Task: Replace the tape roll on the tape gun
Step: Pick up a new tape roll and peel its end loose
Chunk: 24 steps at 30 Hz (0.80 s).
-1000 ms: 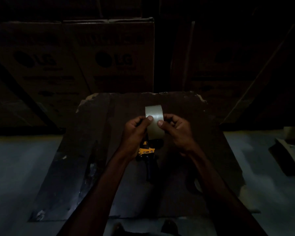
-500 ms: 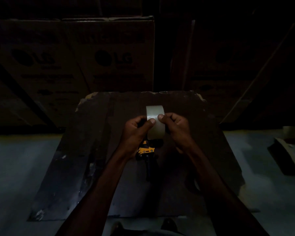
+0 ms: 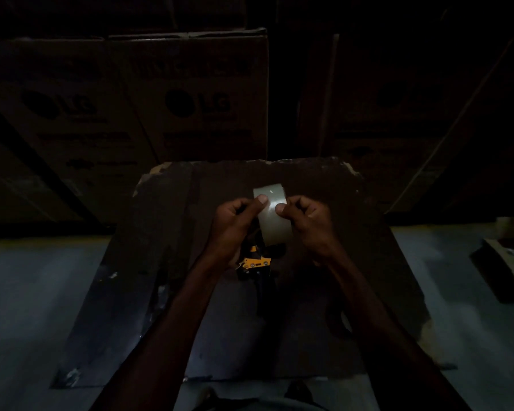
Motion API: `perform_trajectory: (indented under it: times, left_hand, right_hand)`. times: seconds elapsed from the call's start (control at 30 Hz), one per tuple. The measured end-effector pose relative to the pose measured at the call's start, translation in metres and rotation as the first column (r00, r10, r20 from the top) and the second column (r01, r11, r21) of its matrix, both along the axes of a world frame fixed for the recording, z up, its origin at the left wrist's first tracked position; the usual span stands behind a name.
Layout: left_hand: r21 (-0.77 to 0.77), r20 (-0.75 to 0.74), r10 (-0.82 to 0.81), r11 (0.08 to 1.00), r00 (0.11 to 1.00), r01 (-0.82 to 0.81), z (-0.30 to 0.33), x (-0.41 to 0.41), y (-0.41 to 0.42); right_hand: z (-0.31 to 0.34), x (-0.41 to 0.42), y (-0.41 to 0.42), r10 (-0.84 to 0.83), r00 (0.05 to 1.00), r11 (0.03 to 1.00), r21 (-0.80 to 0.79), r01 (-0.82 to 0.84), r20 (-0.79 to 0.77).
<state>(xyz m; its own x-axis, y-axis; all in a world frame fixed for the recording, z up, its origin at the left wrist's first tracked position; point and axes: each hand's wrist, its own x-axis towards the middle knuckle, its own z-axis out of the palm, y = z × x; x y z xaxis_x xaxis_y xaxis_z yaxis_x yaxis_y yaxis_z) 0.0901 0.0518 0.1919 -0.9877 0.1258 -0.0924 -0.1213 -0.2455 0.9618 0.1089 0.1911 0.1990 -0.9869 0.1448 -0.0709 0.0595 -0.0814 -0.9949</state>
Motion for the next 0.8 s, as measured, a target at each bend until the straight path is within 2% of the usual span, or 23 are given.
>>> perform_trajectory:
  times: [0.1, 0.2, 0.4, 0.6, 0.8]
  left_hand:
    - [0.008, 0.007, 0.031, 0.999, 1.0, -0.031, 0.0034, -0.0005, 0.0018]
    - [-0.035, -0.088, 0.11, 0.993, 0.99, -0.113, 0.0023, -0.0032, 0.0017]
    - [-0.189, -0.264, 0.052, 0.976, 0.963, -0.105, 0.001, -0.0095, -0.0051]
    - [-0.055, -0.199, 0.009, 0.998, 0.98, -0.02, 0.0065, -0.0078, -0.0044]
    - [0.0, -0.128, 0.044, 0.999, 0.991, -0.045, 0.0066, -0.0061, -0.0031]
  right_hand:
    - [-0.0003, -0.0003, 0.0014, 0.0, 1.0, 1.0, -0.004, 0.0, -0.02]
    - [-0.002, -0.0013, 0.0038, 0.008, 1.0, 1.0, 0.014, -0.008, -0.026]
    - [-0.0031, -0.0032, 0.0013, -0.021, 0.999, 0.999, 0.039, 0.023, -0.034]
    - [-0.0041, -0.0031, 0.0007, -0.002, 0.998, 0.999, 0.041, 0.004, -0.062]
    - [-0.0037, -0.0067, 0.0063, 0.04, 0.996, 0.995, 0.095, -0.032, -0.075]
